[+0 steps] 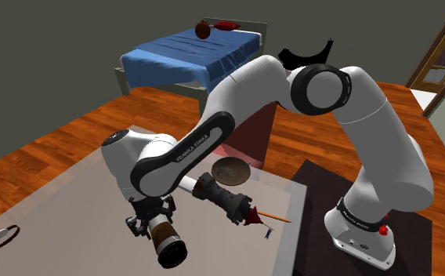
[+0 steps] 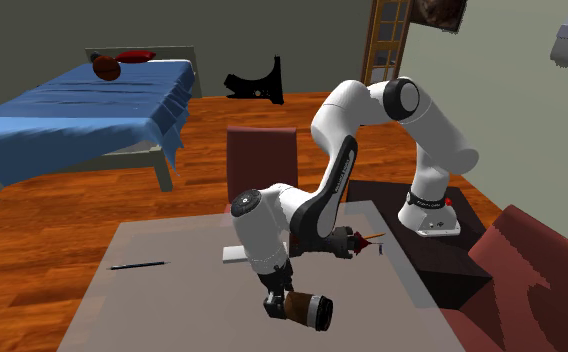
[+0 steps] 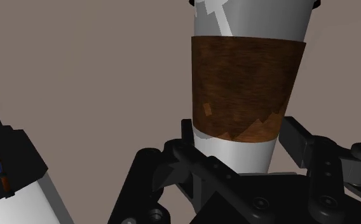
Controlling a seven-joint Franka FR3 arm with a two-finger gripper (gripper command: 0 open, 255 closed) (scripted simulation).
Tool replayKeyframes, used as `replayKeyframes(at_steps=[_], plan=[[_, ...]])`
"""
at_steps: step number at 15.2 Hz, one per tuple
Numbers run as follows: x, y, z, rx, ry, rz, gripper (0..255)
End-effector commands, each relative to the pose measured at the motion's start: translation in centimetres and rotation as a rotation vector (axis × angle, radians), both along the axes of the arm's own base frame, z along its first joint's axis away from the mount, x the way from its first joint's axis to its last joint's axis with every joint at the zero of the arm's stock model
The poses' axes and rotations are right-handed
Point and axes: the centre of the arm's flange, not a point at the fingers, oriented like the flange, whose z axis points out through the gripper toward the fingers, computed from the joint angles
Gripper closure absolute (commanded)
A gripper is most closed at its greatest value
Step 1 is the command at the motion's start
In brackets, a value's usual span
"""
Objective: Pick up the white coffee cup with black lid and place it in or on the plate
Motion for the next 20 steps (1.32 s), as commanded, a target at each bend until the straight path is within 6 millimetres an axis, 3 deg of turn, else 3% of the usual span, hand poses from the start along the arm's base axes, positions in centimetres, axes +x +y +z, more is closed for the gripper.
replayKeyframes(at_steps=[1, 5, 20], plan=[[0.0, 0.0, 0.0, 0.000, 0.001, 0.001, 255], [0.0, 0.0, 0.0, 0.000, 0.000, 0.001, 255], [0.0, 0.0, 7.9, 0.000, 0.000, 0.001, 255]])
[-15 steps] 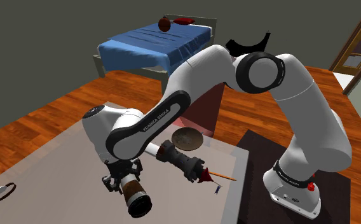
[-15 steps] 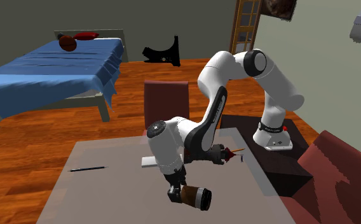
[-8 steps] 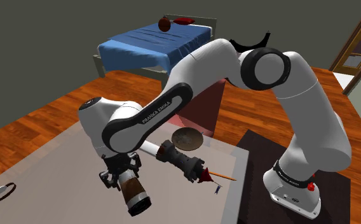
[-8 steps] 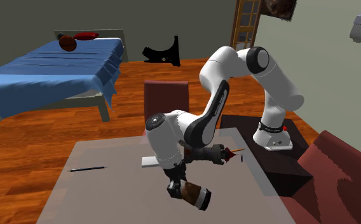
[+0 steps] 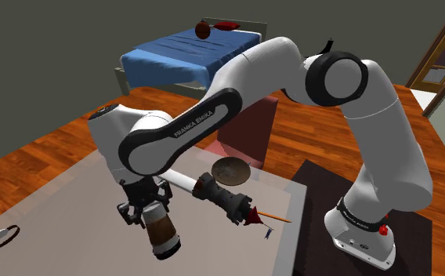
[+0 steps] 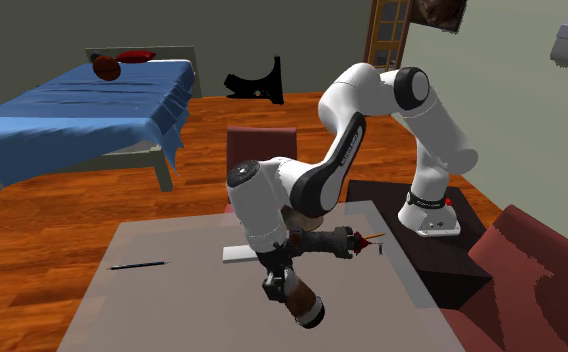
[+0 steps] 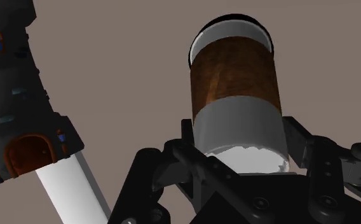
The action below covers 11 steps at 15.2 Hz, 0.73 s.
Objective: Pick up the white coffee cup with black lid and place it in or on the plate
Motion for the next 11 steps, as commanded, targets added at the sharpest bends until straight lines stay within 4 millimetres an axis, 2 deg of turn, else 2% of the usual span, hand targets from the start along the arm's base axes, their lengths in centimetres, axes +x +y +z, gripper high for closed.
replayKeyframes(at_steps=[1, 5, 11], plan=[[0.0, -0.1, 1.1, 0.000, 0.000, 0.000, 255], [0.0, -0.1, 2.8, 0.000, 0.000, 0.000, 255], [0.6, -7.9, 2.9, 0.000, 0.000, 0.000, 255]])
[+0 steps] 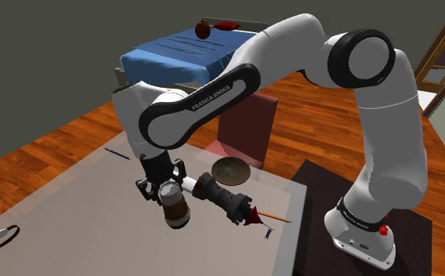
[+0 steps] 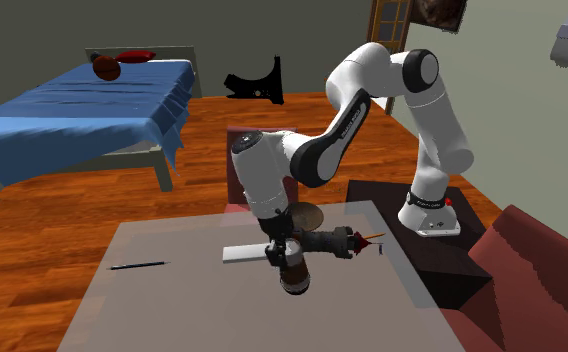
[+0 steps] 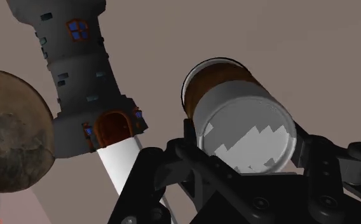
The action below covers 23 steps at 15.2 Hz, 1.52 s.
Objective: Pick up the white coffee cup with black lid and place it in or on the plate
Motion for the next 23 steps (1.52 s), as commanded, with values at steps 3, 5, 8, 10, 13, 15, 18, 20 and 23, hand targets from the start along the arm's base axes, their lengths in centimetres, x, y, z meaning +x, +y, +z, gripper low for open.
replayKeyframes(at_steps=[3, 5, 8, 10, 13, 15, 18, 20, 23], plan=[[0.4, -5.3, -0.3, 0.000, 0.000, 0.000, 255], [0.6, -7.9, -0.2, 0.000, 0.000, 0.000, 255], [0.9, -11.9, -0.2, 0.000, 0.000, 0.000, 255], [1.1, -14.5, -0.1, 0.000, 0.000, 0.000, 255], [1.4, -18.5, -0.1, 0.000, 0.000, 0.000, 255], [1.6, -21.1, 0.0, 0.000, 0.000, 0.000, 255], [1.9, -25.0, 0.1, 0.000, 0.000, 0.000, 255], [2.1, -27.7, 0.1, 0.000, 0.000, 0.000, 255], [2.3, -29.8, -0.9, 0.000, 0.000, 0.000, 255]])
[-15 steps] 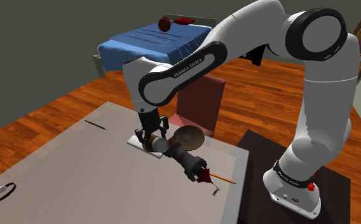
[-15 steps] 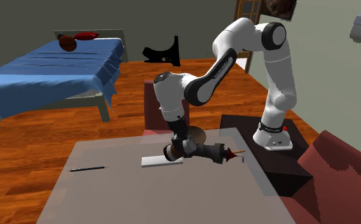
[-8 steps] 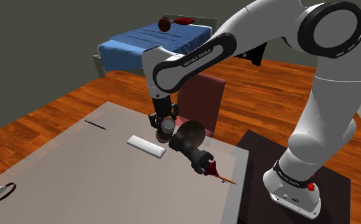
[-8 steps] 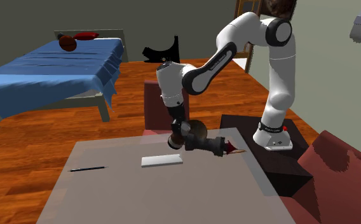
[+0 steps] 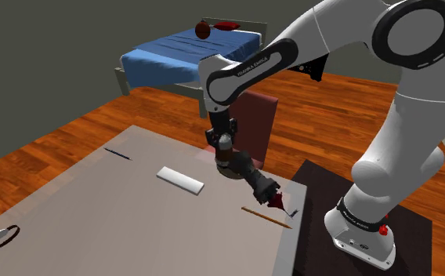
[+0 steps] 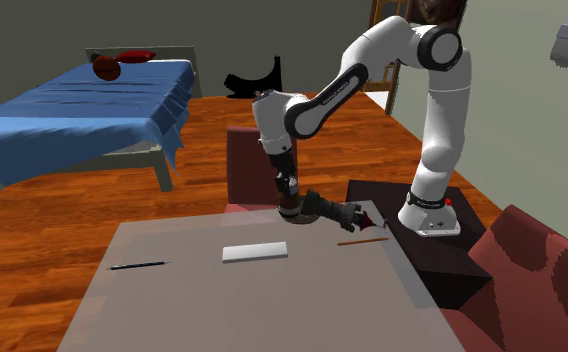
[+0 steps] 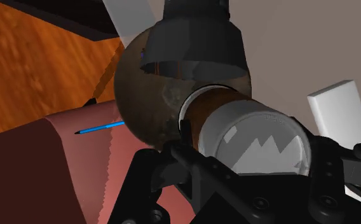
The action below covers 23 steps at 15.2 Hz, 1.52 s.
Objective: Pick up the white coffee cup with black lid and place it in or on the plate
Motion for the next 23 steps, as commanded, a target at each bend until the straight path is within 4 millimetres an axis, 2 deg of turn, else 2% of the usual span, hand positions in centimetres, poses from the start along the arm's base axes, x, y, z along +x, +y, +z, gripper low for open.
replayKeyframes(at_steps=[1, 12, 20, 21, 23], plan=[[0.1, -0.6, -1.0, 0.000, 0.000, 0.002, 255], [0.1, -0.6, -6.8, 0.000, 0.000, 0.002, 255], [0.1, -0.6, -7.0, 0.000, 0.000, 0.002, 255], [-0.3, -0.5, -6.9, 0.000, 0.000, 0.002, 0], [0.0, 0.3, -7.5, -0.001, -0.001, 0.002, 0]])
